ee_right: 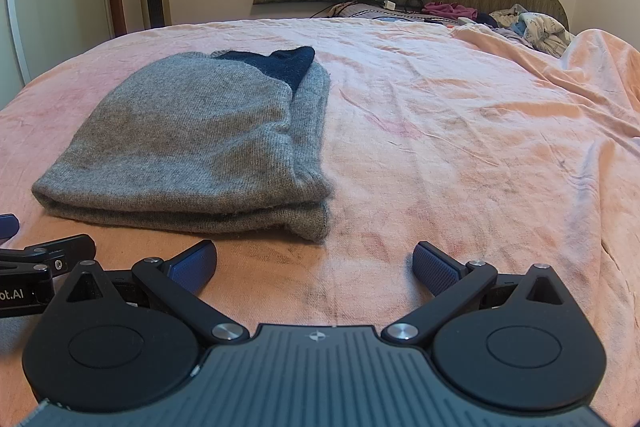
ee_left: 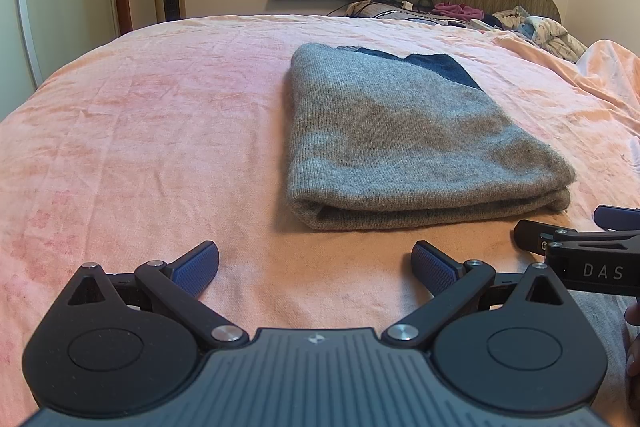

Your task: Fold small clothes

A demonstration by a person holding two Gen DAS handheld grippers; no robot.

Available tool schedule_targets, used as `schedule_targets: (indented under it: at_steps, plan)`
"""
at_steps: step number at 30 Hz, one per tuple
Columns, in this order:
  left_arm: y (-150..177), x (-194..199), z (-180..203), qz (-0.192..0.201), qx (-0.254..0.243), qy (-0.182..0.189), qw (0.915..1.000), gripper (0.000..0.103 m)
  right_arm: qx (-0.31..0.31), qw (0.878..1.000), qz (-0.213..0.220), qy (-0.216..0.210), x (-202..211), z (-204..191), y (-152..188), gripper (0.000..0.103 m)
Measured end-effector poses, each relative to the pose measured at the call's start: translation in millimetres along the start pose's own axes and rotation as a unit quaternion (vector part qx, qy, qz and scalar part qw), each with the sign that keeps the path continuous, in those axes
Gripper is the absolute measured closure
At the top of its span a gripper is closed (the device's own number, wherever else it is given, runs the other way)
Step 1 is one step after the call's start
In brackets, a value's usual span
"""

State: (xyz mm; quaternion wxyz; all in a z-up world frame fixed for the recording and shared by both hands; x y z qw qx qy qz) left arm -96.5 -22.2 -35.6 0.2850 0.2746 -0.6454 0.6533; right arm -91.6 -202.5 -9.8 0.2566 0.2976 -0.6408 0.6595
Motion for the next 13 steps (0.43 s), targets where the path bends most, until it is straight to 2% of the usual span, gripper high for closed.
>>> schedule_targets:
  at_steps: [9, 13]
  plan:
    - [0.4, 6.7, -7.4, 0.013, 0.028, 0.001, 0.9995, 0.0, 0.0, 1.0, 0.0, 0.0, 0.0, 0.0, 0.0, 0.0]
    - [-0.5, 3.7, -4.2, 0.003, 0.015, -0.01, 0.9998, 0.0, 0.0, 1.0, 0.0, 0.0, 0.0, -0.1, 0.0, 0.0]
Point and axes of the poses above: each gripper's, at about its wrist camera, not at the fingertips, and x roughly against the way its jaws point, z to its right, y to its underside, the point moved 5 cm from there along -x, roughly the way its jaws point, and after that the axes turned 6 degrees about -z, right-handed, at the moved point
